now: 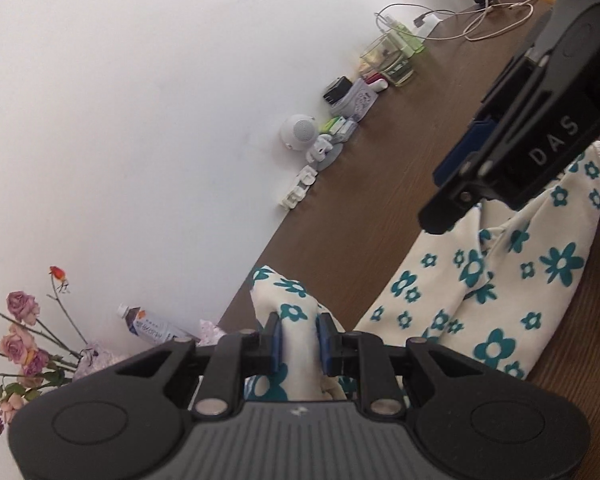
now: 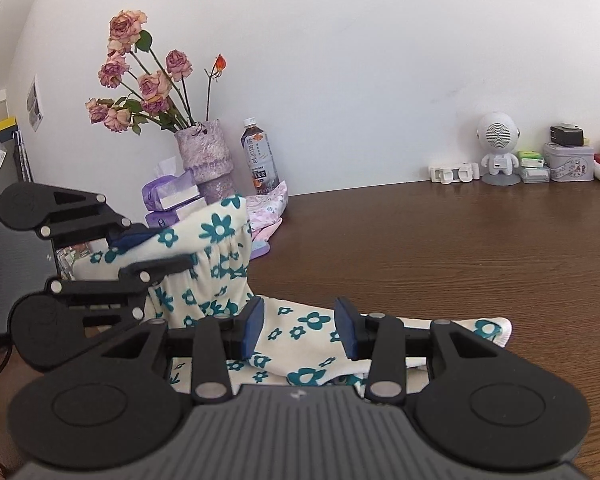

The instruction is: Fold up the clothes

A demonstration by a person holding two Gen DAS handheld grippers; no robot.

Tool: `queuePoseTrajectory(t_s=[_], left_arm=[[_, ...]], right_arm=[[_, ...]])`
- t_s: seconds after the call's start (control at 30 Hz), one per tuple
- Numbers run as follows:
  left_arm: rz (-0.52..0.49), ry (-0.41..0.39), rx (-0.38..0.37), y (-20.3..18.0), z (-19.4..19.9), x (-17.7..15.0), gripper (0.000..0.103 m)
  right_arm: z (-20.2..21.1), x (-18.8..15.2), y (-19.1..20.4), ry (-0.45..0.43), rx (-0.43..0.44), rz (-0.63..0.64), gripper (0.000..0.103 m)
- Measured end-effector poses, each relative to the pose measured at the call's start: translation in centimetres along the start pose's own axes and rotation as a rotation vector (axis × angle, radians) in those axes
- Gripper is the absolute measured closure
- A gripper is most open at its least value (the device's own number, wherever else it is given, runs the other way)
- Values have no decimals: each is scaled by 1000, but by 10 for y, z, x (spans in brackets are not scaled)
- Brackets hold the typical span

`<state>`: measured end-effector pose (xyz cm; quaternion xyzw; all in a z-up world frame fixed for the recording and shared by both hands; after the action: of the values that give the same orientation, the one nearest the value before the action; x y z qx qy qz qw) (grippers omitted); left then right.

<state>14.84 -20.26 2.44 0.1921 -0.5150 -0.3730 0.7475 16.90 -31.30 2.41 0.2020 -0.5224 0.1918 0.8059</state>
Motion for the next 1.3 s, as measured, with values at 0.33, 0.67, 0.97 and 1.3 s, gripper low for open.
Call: queuePoseTrajectory(t_s=[0.33, 0.67, 0.97, 1.3], left_arm=[[-24, 24, -111, -55, -13, 0, 83], [21, 29, -164, -65, -18, -2, 75], [412, -23, -304, 16, 22, -10, 53], [682, 56, -410, 73, 18, -74, 49]], right_arm=[[10, 2, -15, -34, -26, -43, 64], [5, -2, -16, -21, -30, -56, 64], [-3, -10, -16, 4, -51, -66, 64], [-13, -13, 47, -6, 69, -73, 64]])
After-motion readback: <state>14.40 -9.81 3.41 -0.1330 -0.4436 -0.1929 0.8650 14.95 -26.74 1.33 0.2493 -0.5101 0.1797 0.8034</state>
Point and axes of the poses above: each gripper's, at about its wrist camera, not at the fingertips, and z roughly against the way its jaws point, y to its left, x to its top, the point moved 6 cm from there along -z, roughly the way its jaws point, and after that the axes turned 10 degrees about z, right-handed, at the moved point
